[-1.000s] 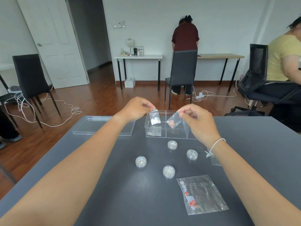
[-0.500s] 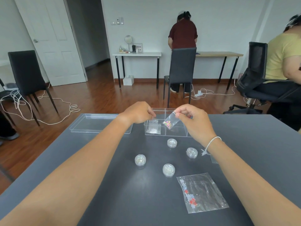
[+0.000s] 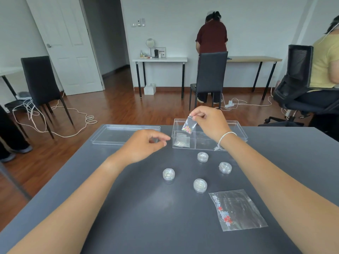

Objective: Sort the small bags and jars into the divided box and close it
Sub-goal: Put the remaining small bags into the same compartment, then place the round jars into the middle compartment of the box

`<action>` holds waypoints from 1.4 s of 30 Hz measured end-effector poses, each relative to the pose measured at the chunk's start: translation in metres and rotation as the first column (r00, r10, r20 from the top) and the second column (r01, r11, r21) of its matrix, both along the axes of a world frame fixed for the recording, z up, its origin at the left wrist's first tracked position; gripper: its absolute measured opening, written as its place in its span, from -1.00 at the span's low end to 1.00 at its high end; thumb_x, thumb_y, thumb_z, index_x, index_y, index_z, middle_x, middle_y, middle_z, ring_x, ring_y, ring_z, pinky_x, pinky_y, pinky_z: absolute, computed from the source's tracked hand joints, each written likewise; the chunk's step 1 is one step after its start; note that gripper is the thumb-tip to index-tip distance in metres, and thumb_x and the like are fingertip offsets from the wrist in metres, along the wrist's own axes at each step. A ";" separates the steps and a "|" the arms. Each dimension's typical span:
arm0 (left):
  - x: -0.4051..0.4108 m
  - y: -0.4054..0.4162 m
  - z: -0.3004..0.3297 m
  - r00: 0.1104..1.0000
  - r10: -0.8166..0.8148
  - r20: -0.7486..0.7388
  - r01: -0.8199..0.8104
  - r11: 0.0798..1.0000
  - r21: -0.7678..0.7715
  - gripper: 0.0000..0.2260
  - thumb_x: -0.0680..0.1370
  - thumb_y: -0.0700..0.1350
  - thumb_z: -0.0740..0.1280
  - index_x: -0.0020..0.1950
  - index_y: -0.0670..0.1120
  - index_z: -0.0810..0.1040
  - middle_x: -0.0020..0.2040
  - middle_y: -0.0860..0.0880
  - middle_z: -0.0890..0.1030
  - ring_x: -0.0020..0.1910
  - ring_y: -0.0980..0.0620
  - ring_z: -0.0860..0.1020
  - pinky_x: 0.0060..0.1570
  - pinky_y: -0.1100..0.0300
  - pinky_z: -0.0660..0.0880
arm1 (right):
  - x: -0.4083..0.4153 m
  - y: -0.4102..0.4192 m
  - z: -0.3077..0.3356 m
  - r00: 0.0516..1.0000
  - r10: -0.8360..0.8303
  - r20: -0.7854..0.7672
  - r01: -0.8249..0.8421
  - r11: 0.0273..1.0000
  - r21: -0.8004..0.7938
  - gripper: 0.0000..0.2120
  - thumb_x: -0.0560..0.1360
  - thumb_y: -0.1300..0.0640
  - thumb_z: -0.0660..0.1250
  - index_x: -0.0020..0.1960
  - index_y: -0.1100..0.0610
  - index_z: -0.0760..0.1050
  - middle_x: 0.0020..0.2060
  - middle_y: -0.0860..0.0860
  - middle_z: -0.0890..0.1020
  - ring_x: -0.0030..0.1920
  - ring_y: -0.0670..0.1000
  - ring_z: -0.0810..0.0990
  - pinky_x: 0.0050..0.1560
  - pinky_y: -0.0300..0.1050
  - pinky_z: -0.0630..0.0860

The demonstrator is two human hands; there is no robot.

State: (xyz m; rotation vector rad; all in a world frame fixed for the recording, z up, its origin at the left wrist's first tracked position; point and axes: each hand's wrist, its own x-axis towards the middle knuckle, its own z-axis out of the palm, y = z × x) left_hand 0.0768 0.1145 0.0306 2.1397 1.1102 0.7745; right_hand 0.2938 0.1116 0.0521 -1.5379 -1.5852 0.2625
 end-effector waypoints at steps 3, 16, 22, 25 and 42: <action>-0.008 -0.015 -0.006 0.998 -0.061 0.000 0.061 0.995 -0.074 -0.84 0.46 -0.07 0.38 -0.10 0.23 0.60 -0.09 0.19 0.62 -0.23 0.17 0.47 -0.20 0.57 0.35 | -0.006 0.004 -0.001 0.996 0.002 0.086 0.006 0.996 -0.093 -0.82 0.46 0.25 0.24 -0.12 0.10 0.62 -0.11 0.09 0.68 -0.09 0.05 0.58 0.08 -0.05 0.48; -0.011 -0.036 -0.022 0.975 -0.213 -0.063 0.203 0.969 -0.141 -0.78 0.35 0.06 0.46 -0.04 0.26 0.59 -0.05 0.21 0.57 -0.17 0.28 0.46 -0.23 0.53 0.33 | -0.009 0.005 -0.018 0.929 0.060 0.365 0.016 0.979 -0.202 -0.74 0.55 0.15 0.15 0.05 -0.02 0.60 0.15 -0.01 0.62 0.25 0.12 0.39 0.27 0.04 0.18; -0.010 -0.039 -0.023 0.972 -0.212 -0.100 0.200 0.973 -0.116 -0.75 0.34 -0.04 0.48 -0.05 0.24 0.60 -0.05 0.17 0.57 -0.18 0.29 0.45 -0.23 0.53 0.32 | -0.005 -0.009 -0.017 0.942 0.029 0.335 -0.002 0.997 -0.080 -0.72 0.55 0.19 0.13 0.10 0.00 0.57 0.14 0.00 0.62 0.20 0.12 0.40 0.23 0.07 0.20; -0.010 -0.039 -0.024 0.971 -0.210 -0.112 0.198 0.974 -0.106 -0.75 0.35 -0.05 0.48 -0.05 0.24 0.60 -0.06 0.14 0.57 -0.19 0.28 0.44 -0.23 0.53 0.31 | 0.001 -0.025 -0.015 0.953 0.048 0.299 -0.048 0.999 -0.009 -0.77 0.53 0.20 0.19 0.04 0.04 0.59 0.11 0.02 0.64 0.15 0.14 0.45 0.25 0.13 0.32; -0.006 -0.040 -0.029 0.980 -0.181 -0.086 0.175 0.982 -0.073 -0.78 0.36 -0.07 0.47 -0.08 0.22 0.62 -0.09 0.11 0.59 -0.22 0.23 0.44 -0.24 0.51 0.33 | 0.024 -0.070 -0.049 0.925 0.159 0.345 -0.085 0.972 -0.218 -0.86 0.40 0.02 0.36 -0.05 -0.05 0.57 0.00 -0.07 0.64 0.07 0.03 0.46 0.16 0.00 0.37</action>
